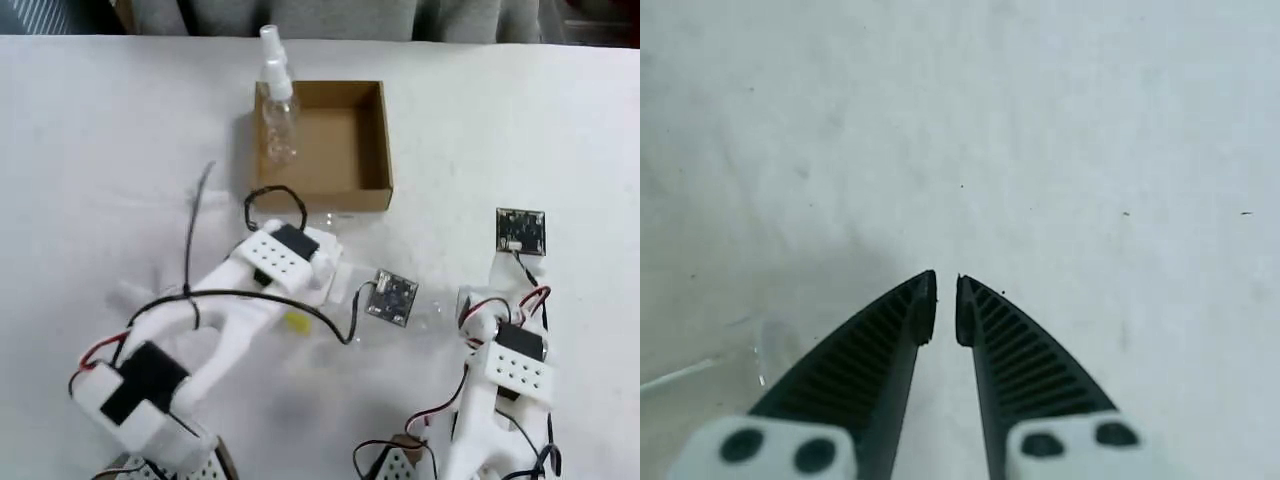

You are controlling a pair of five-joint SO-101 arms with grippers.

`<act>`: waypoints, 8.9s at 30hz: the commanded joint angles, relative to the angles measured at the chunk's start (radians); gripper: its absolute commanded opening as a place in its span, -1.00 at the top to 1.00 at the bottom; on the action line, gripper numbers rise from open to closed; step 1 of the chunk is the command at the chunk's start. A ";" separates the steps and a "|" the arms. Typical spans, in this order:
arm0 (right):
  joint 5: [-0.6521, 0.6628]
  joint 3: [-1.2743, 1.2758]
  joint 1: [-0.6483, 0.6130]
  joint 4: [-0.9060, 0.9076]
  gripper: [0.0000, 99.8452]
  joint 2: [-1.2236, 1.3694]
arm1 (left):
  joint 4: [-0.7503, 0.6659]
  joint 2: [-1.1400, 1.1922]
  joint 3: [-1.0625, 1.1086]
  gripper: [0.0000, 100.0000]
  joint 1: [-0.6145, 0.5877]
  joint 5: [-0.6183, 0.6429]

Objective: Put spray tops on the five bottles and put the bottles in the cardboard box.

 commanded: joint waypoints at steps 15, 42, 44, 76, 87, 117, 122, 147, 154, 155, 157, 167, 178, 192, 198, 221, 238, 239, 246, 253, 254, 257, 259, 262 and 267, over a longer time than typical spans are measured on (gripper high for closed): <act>0.012 -0.006 -0.010 -0.012 0.97 -0.016 | -0.103 0.085 -0.048 0.73 -0.002 0.133; 0.012 -0.005 -0.010 -0.013 0.97 -0.015 | 0.305 0.084 -0.288 0.96 -0.067 1.122; 0.012 0.000 -0.012 -0.015 0.97 -0.015 | 0.302 0.084 -0.288 0.96 -0.117 1.277; 0.014 0.006 -0.030 -0.016 0.97 -0.016 | 0.229 0.077 -0.219 0.37 -0.277 1.482; 0.014 0.006 -0.031 -0.015 0.97 -0.016 | 0.226 0.087 -0.253 0.38 -0.263 1.287; 0.014 0.008 -0.044 -0.015 0.97 -0.016 | 0.160 0.203 -0.287 0.42 -0.239 1.347; 0.040 0.009 -0.051 -0.015 0.97 -0.016 | 0.153 0.203 -0.288 0.99 -0.220 1.336; 0.048 0.011 -0.051 -0.016 0.97 -0.015 | 0.496 0.087 -0.591 0.85 -0.489 1.135; 0.046 0.012 -0.054 -0.016 0.97 -0.015 | 0.499 -0.016 -0.474 0.84 -0.751 1.120; 0.046 0.012 -0.054 -0.016 0.97 -0.015 | 0.503 -0.050 -0.473 0.84 -0.791 1.097; 0.046 0.012 -0.054 -0.016 0.97 -0.015 | 0.519 -0.128 -0.457 0.84 -0.863 1.054; 0.046 0.020 -0.053 -0.018 0.97 -0.015 | 0.476 -0.308 -0.143 0.84 -0.992 1.043; 0.046 0.026 -0.053 -0.036 0.97 -0.015 | 0.264 -0.312 0.132 0.91 -0.924 1.042; 0.046 0.026 -0.053 -0.036 0.97 -0.015 | 0.227 -0.598 0.267 0.93 -0.862 1.040; 0.046 0.026 -0.054 -0.036 0.97 -0.015 | 0.221 -0.892 0.483 0.93 -0.881 1.046; 0.046 0.028 -0.073 -0.036 0.97 -0.015 | 0.210 -1.716 1.062 0.93 -0.881 0.879; 0.046 0.028 -0.073 -0.036 0.97 -0.015 | 0.342 -1.880 1.171 0.93 -0.889 0.873; 0.046 0.028 -0.073 -0.036 0.97 -0.015 | 0.344 -1.880 1.171 0.93 -0.889 0.872; 0.046 0.028 -0.073 -0.038 0.97 -0.015 | 0.344 -1.880 1.171 0.93 -0.889 0.872; 0.046 0.028 -0.068 -0.038 0.97 -0.015 | 0.344 -1.880 1.171 0.93 -0.889 0.872; 0.046 0.028 -0.068 -0.038 0.97 -0.015 | 0.344 -1.880 1.171 0.94 -0.889 0.872; 0.046 0.028 -0.067 -0.038 0.97 -0.015 | 0.344 -1.880 1.171 0.94 -0.889 0.872; 0.046 0.028 -0.067 -0.038 0.97 -0.015 | 0.344 -1.880 1.171 0.94 -0.889 0.872; 0.046 0.028 -0.067 -0.038 0.97 -0.015 | 0.344 -1.880 1.171 0.94 -0.889 0.872; 0.046 0.028 -0.067 -0.038 0.97 -0.015 | 0.344 -1.880 1.171 0.94 -0.889 0.872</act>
